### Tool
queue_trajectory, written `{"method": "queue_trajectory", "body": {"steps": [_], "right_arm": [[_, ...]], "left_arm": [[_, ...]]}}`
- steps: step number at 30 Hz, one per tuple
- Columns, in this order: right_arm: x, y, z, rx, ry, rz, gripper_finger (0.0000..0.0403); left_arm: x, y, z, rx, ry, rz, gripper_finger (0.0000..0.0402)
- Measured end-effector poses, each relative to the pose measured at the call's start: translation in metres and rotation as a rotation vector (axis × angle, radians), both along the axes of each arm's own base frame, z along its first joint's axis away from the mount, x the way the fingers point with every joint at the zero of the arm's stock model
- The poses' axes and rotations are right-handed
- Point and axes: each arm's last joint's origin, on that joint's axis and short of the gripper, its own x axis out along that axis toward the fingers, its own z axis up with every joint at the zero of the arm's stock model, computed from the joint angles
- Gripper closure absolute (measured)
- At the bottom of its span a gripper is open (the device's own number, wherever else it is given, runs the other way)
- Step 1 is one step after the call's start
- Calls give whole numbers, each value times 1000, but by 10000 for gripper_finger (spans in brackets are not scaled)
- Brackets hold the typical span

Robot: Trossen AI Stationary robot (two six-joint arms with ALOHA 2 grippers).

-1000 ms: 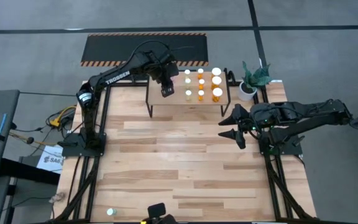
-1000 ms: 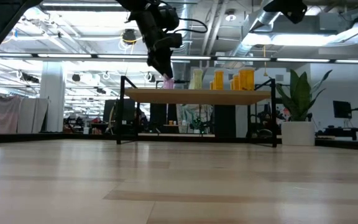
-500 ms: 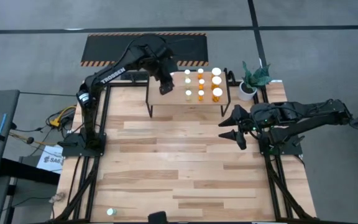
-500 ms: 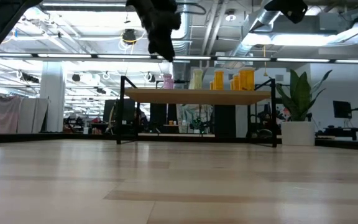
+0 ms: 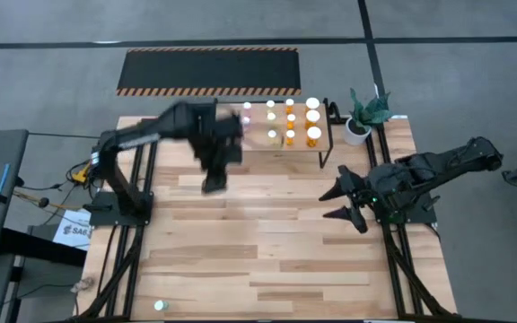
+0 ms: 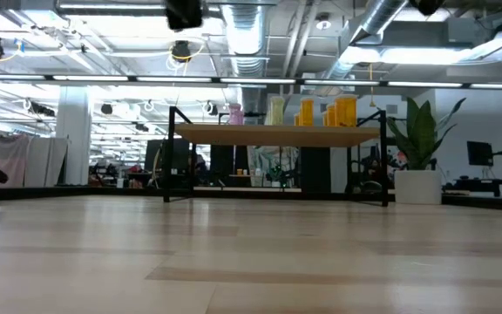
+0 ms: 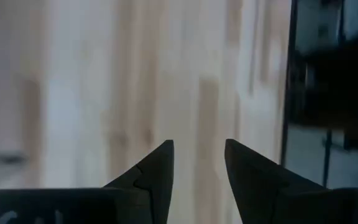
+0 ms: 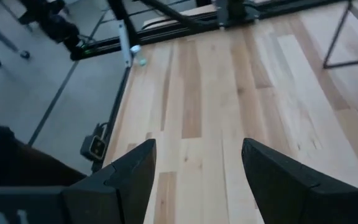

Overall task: Pick and place medicine bottles onto shelf by color
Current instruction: Put the small green pill bottle on the shelf aligned with the other pink pill bottle

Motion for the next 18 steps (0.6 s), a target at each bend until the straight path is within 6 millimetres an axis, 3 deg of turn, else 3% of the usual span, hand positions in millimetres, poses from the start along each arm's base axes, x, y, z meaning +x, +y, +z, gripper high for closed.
{"method": "queue_trajectory", "body": {"steps": [5, 11, 15, 18], "right_arm": [[-6, 16, 0, -52, -17, 65, 143], [-8, 29, -1, -78, -22, 137, 143], [0, 33, -6, -86, -9, 140, 143], [9, 38, -12, -91, 19, 137, 143]], "left_arm": [[-24, -82, -23, -11, 88, -5, 268], [-58, -182, -50, -99, 25, -24, 252], [-81, -237, -65, -158, -2, -59, 230], [-98, -268, -84, -154, 32, -67, 206]]}}
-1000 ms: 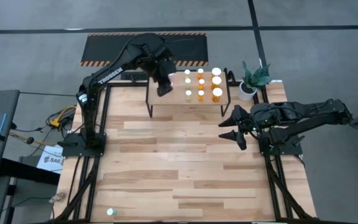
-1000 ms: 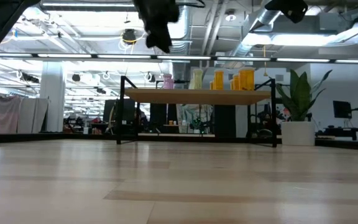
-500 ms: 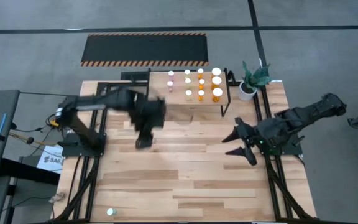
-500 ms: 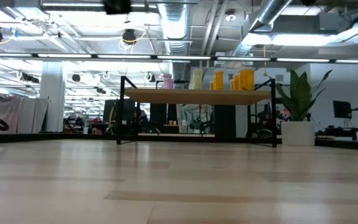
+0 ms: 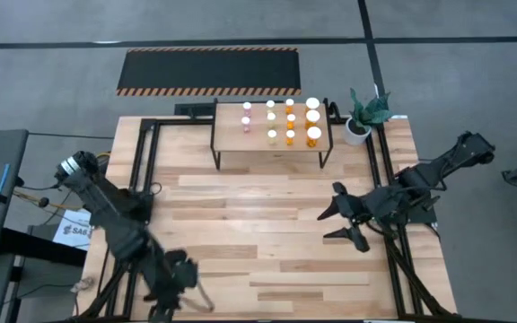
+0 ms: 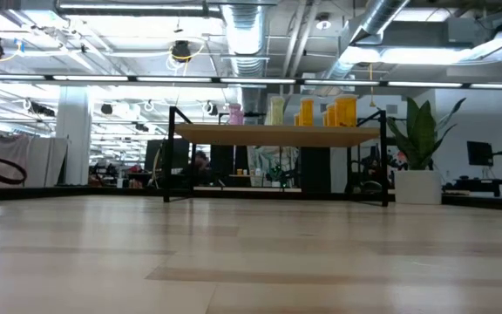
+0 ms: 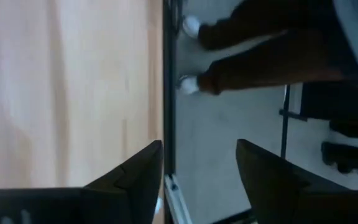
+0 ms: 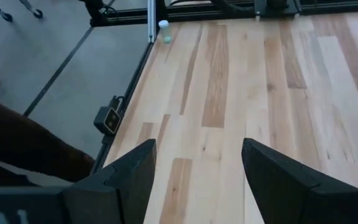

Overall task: Pick and place medicine bottles onto shelf by color
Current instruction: Put the small green pill bottle on the shelf aligned with the other pink pill bottle

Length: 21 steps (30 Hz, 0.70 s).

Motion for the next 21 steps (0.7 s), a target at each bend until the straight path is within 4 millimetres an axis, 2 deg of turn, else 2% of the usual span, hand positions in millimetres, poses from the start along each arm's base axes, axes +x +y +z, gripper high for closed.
{"method": "queue_trajectory", "body": {"steps": [4, 9, 15, 21], "right_arm": [[13, 7, -7, 29, 26, -23, 143], [27, 14, -13, 98, 34, -63, 143], [42, 15, -18, 181, 41, -134, 143], [53, 15, -23, 218, 41, -171, 143]], "left_arm": [[-21, -28, -26, 69, 64, -80, 170], [-40, -53, -47, 230, -40, -246, 136], [-68, -73, -75, 469, -97, -358, 125], [-94, -82, -105, 542, -96, -462, 125]]}}
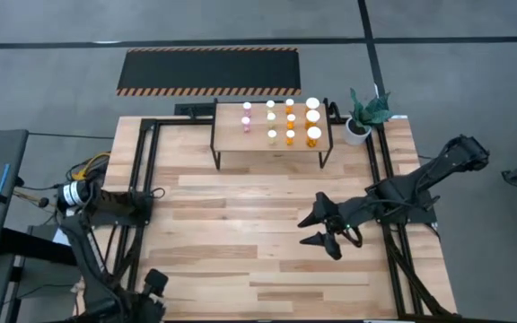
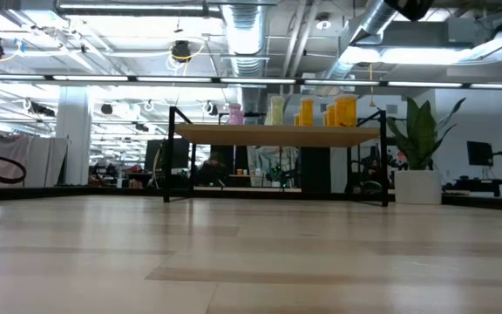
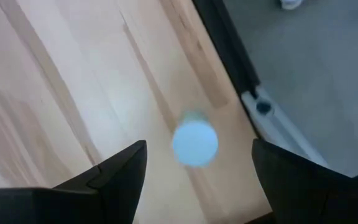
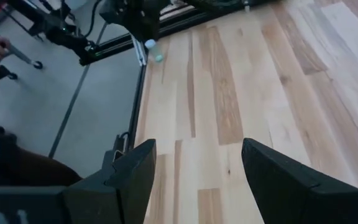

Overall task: Pick and place medicine bottles onto shelf by color
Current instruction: Put the small green pill bottle on the shelf aligned with the other pink pill bottle

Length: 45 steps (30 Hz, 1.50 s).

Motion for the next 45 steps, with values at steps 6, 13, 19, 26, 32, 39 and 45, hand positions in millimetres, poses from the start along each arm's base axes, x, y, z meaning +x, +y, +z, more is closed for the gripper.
{"method": "queue_trajectory", "body": {"steps": [6, 13, 19, 26, 32, 39, 45], "right_arm": [[4, -3, -3, 18, 12, -28, 143], [7, -6, -1, 29, -9, -43, 143], [7, -6, -1, 27, -8, -44, 143], [7, -6, -1, 25, -7, -43, 143], [7, -6, -1, 22, -4, -42, 143], [7, -6, -1, 22, -4, -42, 143], [7, -6, -1, 28, -3, -37, 143]], "left_arm": [[-7, 1, -10, 16, -17, -24, 125], [-6, 1, -16, 12, -53, -54, 125], [-3, 2, -16, 28, -69, -84, 125], [-2, 2, -16, 28, -61, -105, 166], [-2, 0, -16, 2, -48, -109, 207], [-2, 0, -16, -3, -42, -110, 232], [-2, 0, -16, -3, -41, -110, 243]]}}
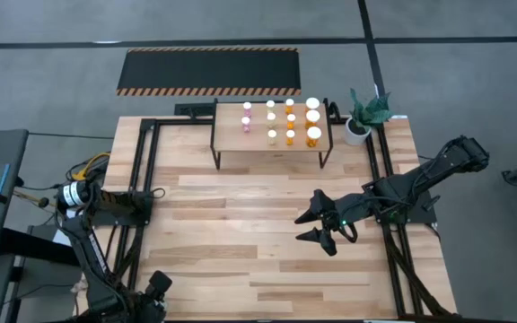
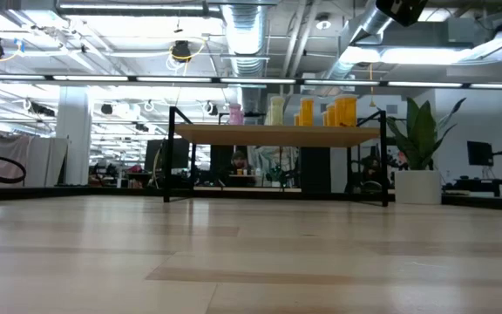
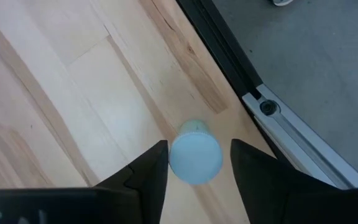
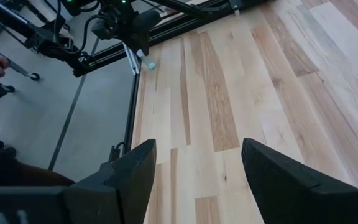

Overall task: Pick and place medicine bottles onto shelf by color
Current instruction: Put the small green pill bottle on the shelf aligned with the other pink pill bottle

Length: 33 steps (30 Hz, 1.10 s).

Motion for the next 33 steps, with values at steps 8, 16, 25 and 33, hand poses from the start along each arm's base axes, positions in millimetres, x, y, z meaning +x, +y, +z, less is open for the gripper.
{"method": "queue_trajectory", "body": {"steps": [8, 16, 25, 33], "right_arm": [[0, 0, 0, 0, 0, 0, 143], [0, 0, 0, 0, 0, 0, 143], [0, 0, 0, 0, 0, 0, 143], [0, 0, 0, -1, 0, 1, 143]], "left_arm": [[0, 0, 0, -1, 0, 0, 267], [2, -1, 0, -19, -7, 5, 273], [16, 6, 5, -27, -11, 43, 294], [39, 26, 29, -82, -51, 83, 306]]}}
